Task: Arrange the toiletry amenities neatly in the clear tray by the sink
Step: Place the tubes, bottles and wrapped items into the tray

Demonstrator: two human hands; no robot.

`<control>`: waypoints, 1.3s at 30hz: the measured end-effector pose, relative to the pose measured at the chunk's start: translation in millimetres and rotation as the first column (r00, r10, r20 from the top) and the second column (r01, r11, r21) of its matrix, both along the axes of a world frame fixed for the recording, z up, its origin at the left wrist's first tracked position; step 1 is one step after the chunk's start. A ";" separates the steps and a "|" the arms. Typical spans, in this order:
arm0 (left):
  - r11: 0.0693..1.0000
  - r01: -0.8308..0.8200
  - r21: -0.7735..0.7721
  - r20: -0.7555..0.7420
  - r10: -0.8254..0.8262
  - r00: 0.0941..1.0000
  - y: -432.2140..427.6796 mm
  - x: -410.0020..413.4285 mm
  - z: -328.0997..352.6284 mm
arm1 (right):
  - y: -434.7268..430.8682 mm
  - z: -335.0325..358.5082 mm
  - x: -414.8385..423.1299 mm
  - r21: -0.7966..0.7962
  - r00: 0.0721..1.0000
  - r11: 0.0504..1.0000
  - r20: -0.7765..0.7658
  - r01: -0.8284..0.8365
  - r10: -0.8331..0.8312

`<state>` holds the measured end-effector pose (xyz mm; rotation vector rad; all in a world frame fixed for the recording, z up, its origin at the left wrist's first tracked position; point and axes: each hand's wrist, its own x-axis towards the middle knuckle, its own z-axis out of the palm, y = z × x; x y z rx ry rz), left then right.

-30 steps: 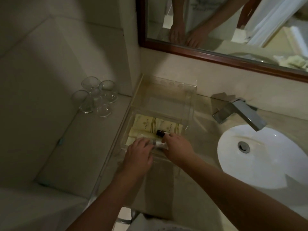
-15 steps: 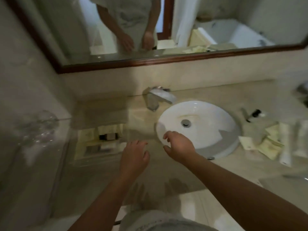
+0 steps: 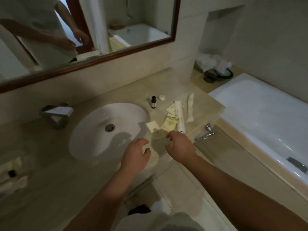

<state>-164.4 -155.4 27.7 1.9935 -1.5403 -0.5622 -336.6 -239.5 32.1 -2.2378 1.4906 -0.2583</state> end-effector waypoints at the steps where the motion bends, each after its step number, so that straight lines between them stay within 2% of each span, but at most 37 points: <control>1: 1.000 0.010 0.003 0.000 -0.010 1.000 -8.6 -4.5 -1.0 | -5.2 -1.3 -6.5 0.004 1.000 1.000 0.005 0.019 -0.019; 11: 0.997 -0.006 0.079 -0.013 0.007 1.000 -110.9 -9.2 -21.7 | -90.4 -18.7 -15.3 0.045 0.997 0.996 -0.003 0.074 -0.074; 19: 0.969 0.098 0.225 -0.070 -0.085 0.994 -195.8 -12.7 -46.9 | -191.8 -28.7 -1.3 0.079 0.988 0.995 -0.146 0.055 -0.043; 22: 0.946 0.195 0.259 0.026 -0.209 0.978 -214.8 -17.5 -56.4 | -214.4 -33.8 6.9 0.078 0.989 0.997 -0.149 0.014 -0.002; 26: 0.919 0.222 0.327 0.145 -0.281 0.949 -227.4 -25.3 -64.3 | -237.6 -37.1 21.4 0.087 0.977 0.993 -0.189 -0.081 0.096; 28: 0.917 0.224 0.330 0.261 -0.317 0.912 -233.2 -30.8 -68.4 | -252.7 -39.4 28.5 0.036 0.947 0.985 -0.273 -0.167 0.171; 30: 0.913 0.219 0.344 0.299 -0.328 0.896 -236.9 -37.5 -70.6 | -266.3 -42.6 32.8 0.007 0.895 0.963 -0.367 -0.268 0.252; 35: 0.940 0.127 0.318 0.420 -0.260 0.869 -243.4 -47.6 -79.6 | -292.5 -48.8 37.8 0.082 0.732 0.908 -0.564 -0.411 0.382; 37: 0.934 0.073 0.349 0.397 -0.218 0.892 -245.4 -52.5 -79.3 | -298.1 -51.3 36.0 0.081 0.711 0.890 -0.571 -0.448 0.410; 39: 0.923 0.012 0.385 0.332 -0.150 0.931 -249.5 -53.7 -74.1 | -303.8 -54.4 34.2 0.011 0.710 0.868 -0.570 -0.496 0.413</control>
